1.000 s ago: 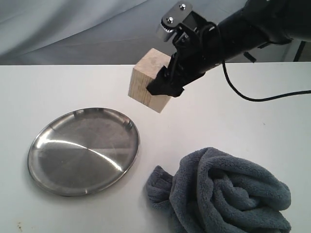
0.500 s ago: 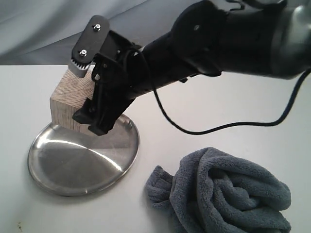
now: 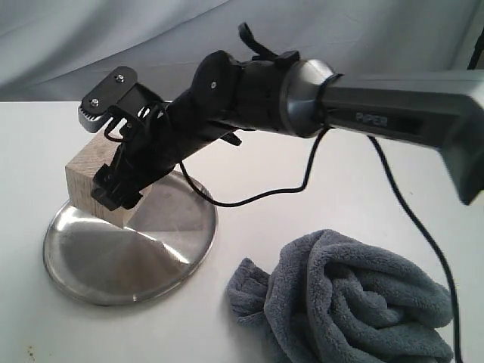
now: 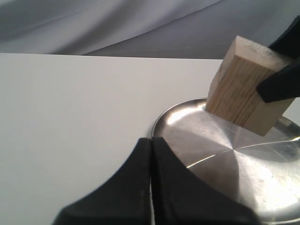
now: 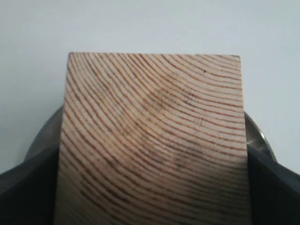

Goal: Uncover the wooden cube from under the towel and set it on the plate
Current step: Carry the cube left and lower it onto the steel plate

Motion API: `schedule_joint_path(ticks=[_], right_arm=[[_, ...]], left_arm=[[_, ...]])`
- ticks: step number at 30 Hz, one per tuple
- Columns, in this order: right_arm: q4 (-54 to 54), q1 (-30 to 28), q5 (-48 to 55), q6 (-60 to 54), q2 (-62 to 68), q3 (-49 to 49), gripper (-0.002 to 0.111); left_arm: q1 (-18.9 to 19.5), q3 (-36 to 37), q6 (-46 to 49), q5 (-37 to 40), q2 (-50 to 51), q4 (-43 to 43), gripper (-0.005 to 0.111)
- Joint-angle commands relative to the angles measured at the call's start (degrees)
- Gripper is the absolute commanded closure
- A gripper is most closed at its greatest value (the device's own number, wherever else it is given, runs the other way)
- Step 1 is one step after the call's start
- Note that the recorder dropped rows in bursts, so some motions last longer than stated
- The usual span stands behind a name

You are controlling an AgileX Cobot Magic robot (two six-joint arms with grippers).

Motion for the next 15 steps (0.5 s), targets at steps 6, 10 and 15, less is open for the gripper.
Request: schedule_joint_path(ticks=[6, 10, 15], right_arm=[[-17.9, -0.04, 10.86, 19.53, 8.46, -11.82, 0.108], [-17.66, -0.04, 10.08, 19.53, 10.38, -11.82, 0.108], [-15.19, -0.04, 8.41, 19.53, 10.6, -11.82, 0.108]], left_arm=[[0.04, 0.28, 0.04, -0.56, -0.15, -0.01, 0.107], [0.04, 0.28, 0.04, -0.56, -0.15, -0.01, 0.107], [0.04, 0.28, 0.04, -0.56, -0.15, -0.01, 0.107]])
